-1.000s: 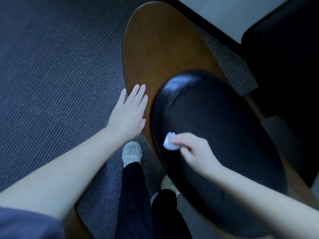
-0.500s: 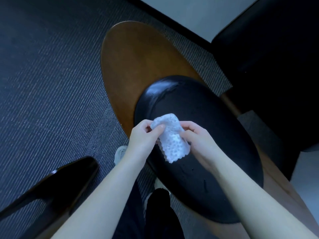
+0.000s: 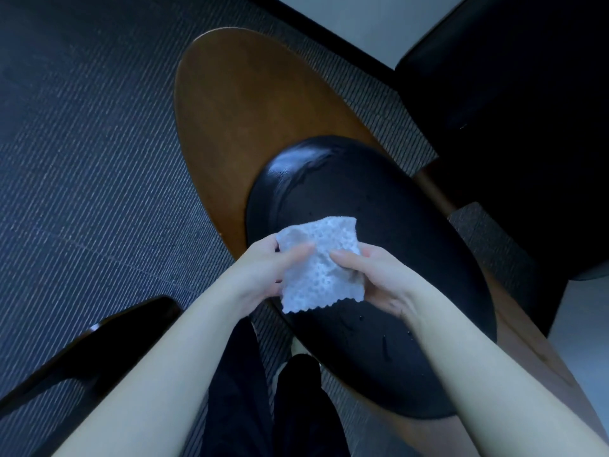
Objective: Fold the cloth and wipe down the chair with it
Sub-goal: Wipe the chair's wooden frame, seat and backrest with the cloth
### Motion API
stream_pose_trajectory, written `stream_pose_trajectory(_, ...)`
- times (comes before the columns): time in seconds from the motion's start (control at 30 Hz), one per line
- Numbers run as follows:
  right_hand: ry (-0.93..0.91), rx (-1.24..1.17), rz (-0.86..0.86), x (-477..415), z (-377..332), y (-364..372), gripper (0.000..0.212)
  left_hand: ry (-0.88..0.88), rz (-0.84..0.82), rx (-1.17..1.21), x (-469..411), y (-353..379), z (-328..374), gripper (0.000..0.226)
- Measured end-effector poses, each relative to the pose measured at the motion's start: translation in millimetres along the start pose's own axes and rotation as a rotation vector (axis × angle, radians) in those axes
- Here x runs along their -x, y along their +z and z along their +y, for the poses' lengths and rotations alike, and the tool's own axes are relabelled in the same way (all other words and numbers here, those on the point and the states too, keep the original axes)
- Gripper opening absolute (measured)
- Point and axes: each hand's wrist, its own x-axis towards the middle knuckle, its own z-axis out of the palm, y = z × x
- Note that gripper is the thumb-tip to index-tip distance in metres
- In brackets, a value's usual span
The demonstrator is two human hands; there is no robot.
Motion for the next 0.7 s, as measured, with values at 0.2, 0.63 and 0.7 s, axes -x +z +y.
stream_pose_trajectory(0.2,-0.156,0.448,0.210,1.5,1.6,-4.8,0.034,0.030,0.169,-0.207,-3.5,-4.0,-1.7,0.017)
stream_pose_trajectory(0.63,-0.152,0.152,-0.059,10.6,-11.7,-19.4,0.024,0.112,-0.078,-0.071,2.8,2.7,5.3,0.019)
stream_pose_trajectory(0.7,-0.174,0.178,-0.043,6.7,-6.7,-23.7,0.017,0.214,-0.058,-0.246,-0.9,2.3,3.0,0.028)
